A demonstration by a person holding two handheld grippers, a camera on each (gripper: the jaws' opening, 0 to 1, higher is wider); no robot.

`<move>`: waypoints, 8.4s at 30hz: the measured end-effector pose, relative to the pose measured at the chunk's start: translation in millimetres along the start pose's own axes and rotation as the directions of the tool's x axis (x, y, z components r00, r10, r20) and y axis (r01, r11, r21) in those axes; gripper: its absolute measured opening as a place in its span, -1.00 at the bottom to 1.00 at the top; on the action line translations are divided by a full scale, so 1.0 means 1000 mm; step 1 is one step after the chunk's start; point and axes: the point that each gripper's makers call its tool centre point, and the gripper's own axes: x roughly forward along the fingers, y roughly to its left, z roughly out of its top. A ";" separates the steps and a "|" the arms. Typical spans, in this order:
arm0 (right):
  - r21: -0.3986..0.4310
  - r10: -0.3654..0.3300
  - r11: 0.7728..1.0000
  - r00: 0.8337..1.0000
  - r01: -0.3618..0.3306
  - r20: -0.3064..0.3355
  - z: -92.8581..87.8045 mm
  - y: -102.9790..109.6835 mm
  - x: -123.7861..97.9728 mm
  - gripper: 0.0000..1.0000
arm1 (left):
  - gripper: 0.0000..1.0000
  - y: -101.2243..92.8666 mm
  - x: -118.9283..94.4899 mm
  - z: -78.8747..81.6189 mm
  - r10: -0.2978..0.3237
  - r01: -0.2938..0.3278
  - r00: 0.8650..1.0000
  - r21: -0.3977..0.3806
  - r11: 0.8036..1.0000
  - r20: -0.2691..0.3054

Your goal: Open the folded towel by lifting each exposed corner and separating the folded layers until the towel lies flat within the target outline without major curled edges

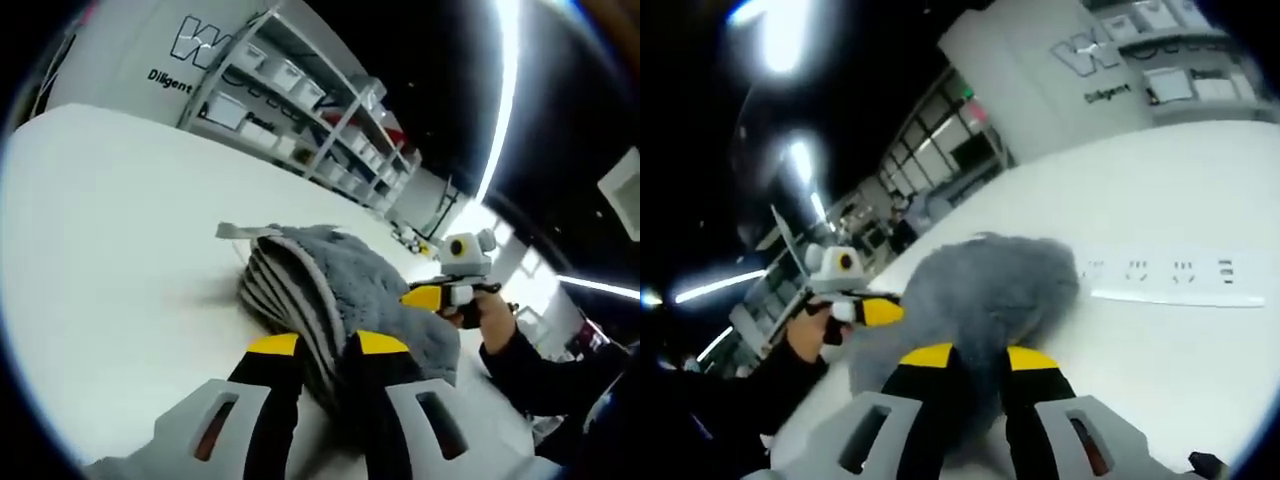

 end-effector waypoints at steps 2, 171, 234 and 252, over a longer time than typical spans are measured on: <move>0.021 0.007 1.000 1.000 -0.007 0.010 -0.002 0.000 0.001 -0.74 | -0.65 -0.004 -0.001 -0.002 0.002 -0.002 1.000 0.006 1.000 0.012; -0.265 0.005 0.964 0.997 0.015 0.074 -0.060 0.063 -0.045 -0.88 | -0.85 -0.062 -0.040 -0.042 -0.008 -0.005 0.998 0.220 0.976 0.057; -0.319 0.019 0.948 0.999 -0.007 0.033 -0.096 0.104 -0.075 -0.88 | -0.84 -0.102 -0.070 -0.077 -0.004 0.005 1.000 0.335 0.942 -0.004; -0.324 0.040 0.946 0.999 -0.031 0.021 -0.107 0.116 -0.083 -0.88 | -0.84 -0.113 -0.081 -0.090 -0.011 0.020 1.000 0.338 0.941 -0.029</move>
